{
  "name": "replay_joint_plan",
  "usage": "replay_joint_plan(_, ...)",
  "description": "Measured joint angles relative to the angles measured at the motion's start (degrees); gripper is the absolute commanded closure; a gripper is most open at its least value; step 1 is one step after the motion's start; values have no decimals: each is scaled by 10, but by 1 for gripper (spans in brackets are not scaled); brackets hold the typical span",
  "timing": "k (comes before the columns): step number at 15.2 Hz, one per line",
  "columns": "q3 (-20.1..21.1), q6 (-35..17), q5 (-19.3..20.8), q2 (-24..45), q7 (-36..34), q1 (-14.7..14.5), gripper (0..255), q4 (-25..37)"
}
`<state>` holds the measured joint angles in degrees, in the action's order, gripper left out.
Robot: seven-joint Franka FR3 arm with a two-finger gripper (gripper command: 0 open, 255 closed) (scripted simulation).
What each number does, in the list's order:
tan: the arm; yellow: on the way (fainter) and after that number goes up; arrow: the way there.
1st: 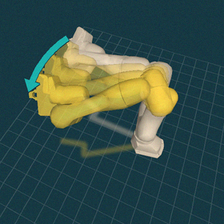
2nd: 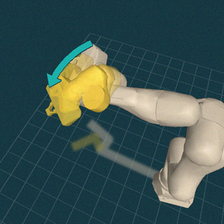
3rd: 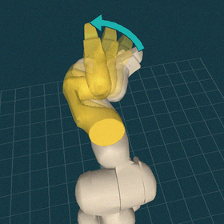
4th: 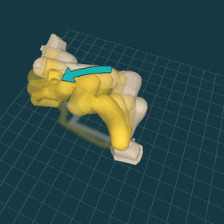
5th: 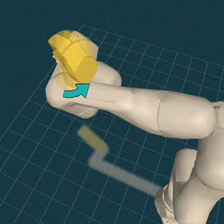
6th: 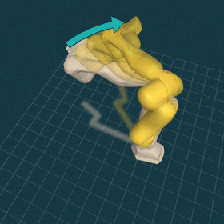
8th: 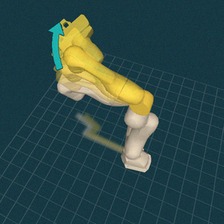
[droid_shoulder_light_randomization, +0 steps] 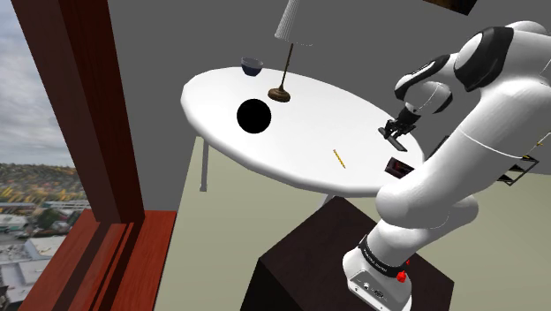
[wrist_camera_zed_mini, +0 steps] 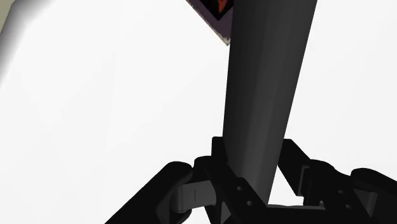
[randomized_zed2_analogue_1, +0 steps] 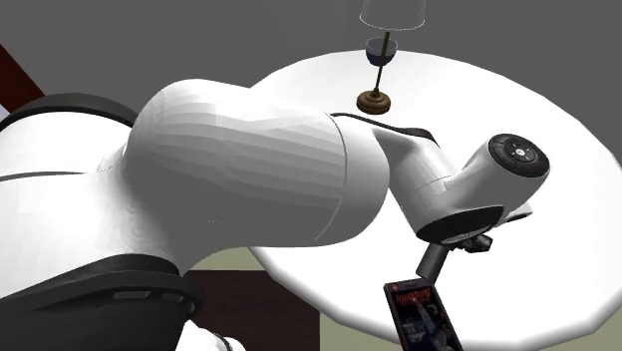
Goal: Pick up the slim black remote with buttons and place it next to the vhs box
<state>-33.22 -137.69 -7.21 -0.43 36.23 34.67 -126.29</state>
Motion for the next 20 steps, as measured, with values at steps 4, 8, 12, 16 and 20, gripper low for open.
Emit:
replay_joint_plan(4,-28,25,-41,33,81,31,255,44)
replay_joint_plan(8,-45,50,-92,84,158,68,255,97)
replay_joint_plan(12,-53,80,-140,135,230,116,255,153)
replay_joint_plan(16,-49,71,-163,158,255,130,255,158)
replay_joint_plan(20,-41,47,-183,174,272,136,255,145)
